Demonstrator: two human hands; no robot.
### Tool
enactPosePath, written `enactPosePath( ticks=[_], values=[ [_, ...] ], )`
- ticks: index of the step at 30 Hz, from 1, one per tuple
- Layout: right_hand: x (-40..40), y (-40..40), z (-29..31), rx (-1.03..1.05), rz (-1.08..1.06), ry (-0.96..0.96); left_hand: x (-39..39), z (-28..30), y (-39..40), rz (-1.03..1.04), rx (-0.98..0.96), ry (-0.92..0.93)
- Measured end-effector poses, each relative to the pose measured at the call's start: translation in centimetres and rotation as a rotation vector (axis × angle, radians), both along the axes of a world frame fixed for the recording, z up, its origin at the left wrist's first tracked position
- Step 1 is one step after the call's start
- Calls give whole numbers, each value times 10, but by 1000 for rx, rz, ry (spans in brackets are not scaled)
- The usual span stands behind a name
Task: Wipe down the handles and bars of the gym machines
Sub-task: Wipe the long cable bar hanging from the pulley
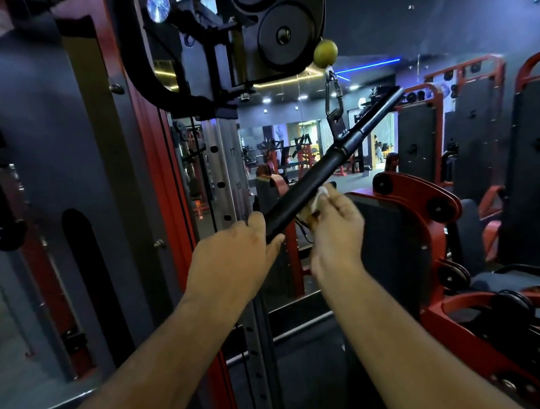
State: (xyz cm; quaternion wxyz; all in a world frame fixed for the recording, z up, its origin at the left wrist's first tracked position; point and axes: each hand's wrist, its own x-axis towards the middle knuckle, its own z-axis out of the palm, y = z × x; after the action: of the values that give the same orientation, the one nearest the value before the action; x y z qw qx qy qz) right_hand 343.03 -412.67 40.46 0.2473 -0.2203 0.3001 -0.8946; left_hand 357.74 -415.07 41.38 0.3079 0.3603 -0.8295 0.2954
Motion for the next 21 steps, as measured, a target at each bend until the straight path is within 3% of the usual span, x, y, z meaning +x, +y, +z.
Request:
enactPosePath(
  ticks=[3, 5, 7, 12, 14, 16, 19, 21],
  values=[
    [-43, -10, 20, 165, -503, 503, 1, 2, 3, 6, 17, -4],
    [-62, -14, 23, 262, -693, 874, 0, 1, 4, 15, 28, -12],
    [-62, -17, 18, 331, -667, 1157, 0, 0, 3, 10, 48, 7],
    [-54, -1, 12, 251, -531, 1782, 8, 2, -5, -11, 140, 69],
    [-76, -4, 34, 380, -654, 1784, 11, 4, -5, -35, 167, 78],
    [-93, -8, 52, 507, -747, 1652, 11, 6, -4, -58, 173, 85],
    [-72, -4, 52, 536, -657, 1577, 11, 7, -5, -126, 229, 149],
    [-36, 7, 37, 415, -482, 1650, 12, 7, -9, -201, 302, 227]
  ],
)
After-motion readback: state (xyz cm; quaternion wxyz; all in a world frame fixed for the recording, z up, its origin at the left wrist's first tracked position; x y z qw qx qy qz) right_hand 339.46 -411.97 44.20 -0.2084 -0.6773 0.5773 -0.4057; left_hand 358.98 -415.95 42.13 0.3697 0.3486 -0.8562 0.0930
